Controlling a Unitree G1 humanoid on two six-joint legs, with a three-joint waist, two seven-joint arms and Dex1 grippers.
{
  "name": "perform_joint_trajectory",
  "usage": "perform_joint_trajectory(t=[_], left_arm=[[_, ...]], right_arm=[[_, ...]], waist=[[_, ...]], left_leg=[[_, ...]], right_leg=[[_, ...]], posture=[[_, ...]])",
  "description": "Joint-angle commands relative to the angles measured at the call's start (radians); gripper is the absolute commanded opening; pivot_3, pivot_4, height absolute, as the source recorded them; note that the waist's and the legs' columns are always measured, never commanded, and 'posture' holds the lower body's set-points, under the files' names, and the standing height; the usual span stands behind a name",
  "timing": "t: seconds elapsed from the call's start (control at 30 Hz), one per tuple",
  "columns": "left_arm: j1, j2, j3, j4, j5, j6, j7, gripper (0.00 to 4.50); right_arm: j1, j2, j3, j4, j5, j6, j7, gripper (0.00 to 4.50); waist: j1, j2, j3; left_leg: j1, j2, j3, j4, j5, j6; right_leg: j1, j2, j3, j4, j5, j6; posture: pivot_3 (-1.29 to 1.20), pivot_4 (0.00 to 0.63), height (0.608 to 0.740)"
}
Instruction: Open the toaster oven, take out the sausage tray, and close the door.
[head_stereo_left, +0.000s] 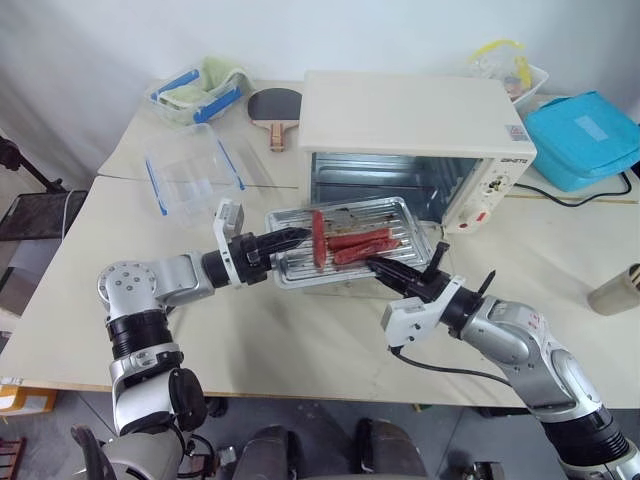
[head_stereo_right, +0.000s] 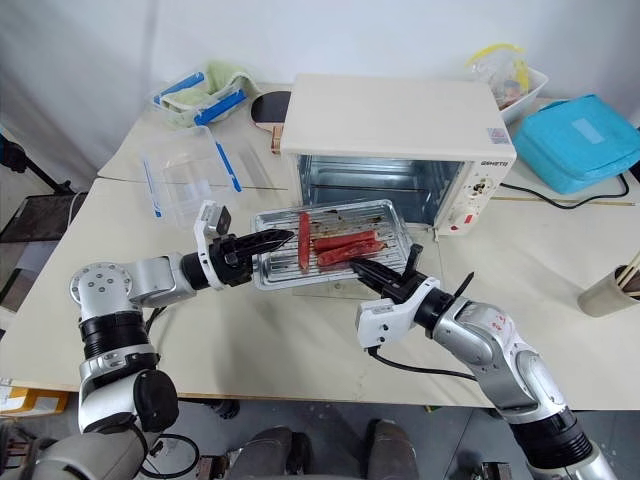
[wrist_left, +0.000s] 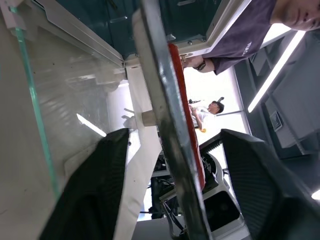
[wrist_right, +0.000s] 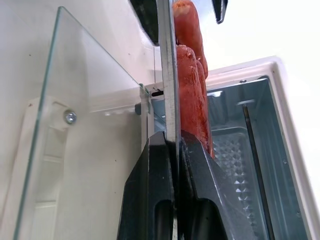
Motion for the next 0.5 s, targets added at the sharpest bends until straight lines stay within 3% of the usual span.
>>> perform_joint_trajectory(t=[0.03, 0.27, 0.37, 0.5], left_arm=[[0.002, 0.015, 0.02, 0.019, -0.068, 0.002, 0.043, 1.85], [0.03, -0.001, 0.02, 0.031, -0.157, 0.002, 0.155, 0.05], [0.045, -0.006, 0.027, 0.026, -0.233, 0.002, 0.191, 0.01], [0.068, -0.009, 0.054, 0.053, -0.343, -0.019, 0.308, 0.0]], right_arm=[[-0.006, 0.002, -0.017, -0.015, 0.025, -0.015, -0.011, 0.0], [-0.013, 0.01, -0.009, -0.007, 0.025, -0.019, -0.013, 0.0], [-0.006, 0.017, -0.009, -0.006, 0.102, -0.006, 0.029, 0.0], [0.007, 0.045, -0.03, -0.029, 0.188, 0.034, 0.055, 1.2]], waist=[[0.001, 0.0, 0.0], [0.0, 0.0, 0.0], [0.0, 0.0, 0.0], [0.0, 0.0, 0.0]], left_leg=[[0.0, 0.0, 0.0, 0.0, 0.0, 0.0], [0.0, 0.0, 0.0, 0.0, 0.0, 0.0], [0.0, 0.0, 0.0, 0.0, 0.0, 0.0], [0.0, 0.0, -0.001, 0.0, 0.0, 0.0]], right_leg=[[0.0, 0.0, 0.0, 0.0, 0.0, 0.0], [0.0, 0.0, 0.0, 0.0, 0.0, 0.0], [0.0, 0.0, 0.0, 0.0, 0.0, 0.0], [0.0, 0.0, 0.0, 0.0, 0.0, 0.0]], posture=[[0.0, 0.15, 0.74], [0.0, 0.15, 0.74], [0.0, 0.15, 0.74], [0.0, 0.15, 0.74]])
